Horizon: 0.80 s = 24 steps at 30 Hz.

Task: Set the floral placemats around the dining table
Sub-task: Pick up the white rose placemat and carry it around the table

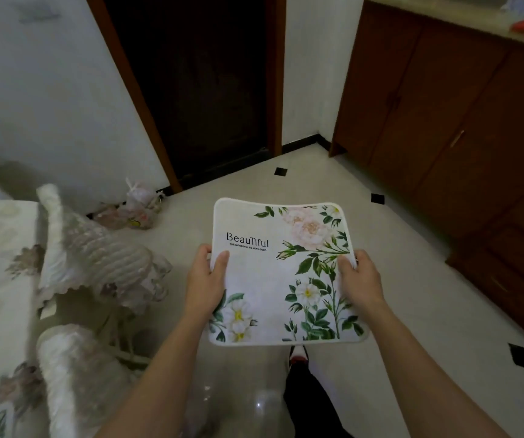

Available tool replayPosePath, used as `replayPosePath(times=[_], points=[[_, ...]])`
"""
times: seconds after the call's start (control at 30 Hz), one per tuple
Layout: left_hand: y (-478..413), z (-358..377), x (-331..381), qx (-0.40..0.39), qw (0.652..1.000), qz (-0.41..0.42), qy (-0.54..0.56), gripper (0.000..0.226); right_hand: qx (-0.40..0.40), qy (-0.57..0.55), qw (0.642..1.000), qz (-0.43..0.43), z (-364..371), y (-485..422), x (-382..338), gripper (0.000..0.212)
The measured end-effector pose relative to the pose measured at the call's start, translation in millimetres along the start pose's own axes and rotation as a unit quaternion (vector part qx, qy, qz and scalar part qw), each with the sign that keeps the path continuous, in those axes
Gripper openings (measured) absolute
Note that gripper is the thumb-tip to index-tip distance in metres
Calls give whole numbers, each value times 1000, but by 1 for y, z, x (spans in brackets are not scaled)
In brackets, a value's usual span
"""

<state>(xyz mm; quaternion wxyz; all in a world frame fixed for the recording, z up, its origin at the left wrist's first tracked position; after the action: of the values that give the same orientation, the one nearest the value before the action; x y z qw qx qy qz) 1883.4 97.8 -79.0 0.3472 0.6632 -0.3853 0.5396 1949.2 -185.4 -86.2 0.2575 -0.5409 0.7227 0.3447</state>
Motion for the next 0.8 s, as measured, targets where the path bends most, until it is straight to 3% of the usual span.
replayPosePath(times=[0.13, 0.37, 0.8], points=[[-61, 15, 10, 50, 999, -13, 18, 6, -29, 12, 999, -43, 18, -81, -41, 15], [-140, 18, 34, 132, 990, -35, 30, 12, -109, 19, 988, -105, 60, -183, -112, 16], [-194, -54, 25, 299, 952, -70, 14, 8, -242, 47, 954, -171, 178, -235, -220, 16]])
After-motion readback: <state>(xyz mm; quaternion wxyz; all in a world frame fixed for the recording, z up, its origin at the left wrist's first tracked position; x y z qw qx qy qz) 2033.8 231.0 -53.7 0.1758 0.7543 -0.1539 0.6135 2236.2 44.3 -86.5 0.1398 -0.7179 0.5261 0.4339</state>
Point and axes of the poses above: each hand's wrist, its own y-axis away from the middle knuckle, its own z-axis out of the palm, x = y × z, the point moved 2 cm from there along -y, towards the middle knuckle, and after that the axes turned 12 degrees about y, right-handed, at the moved point
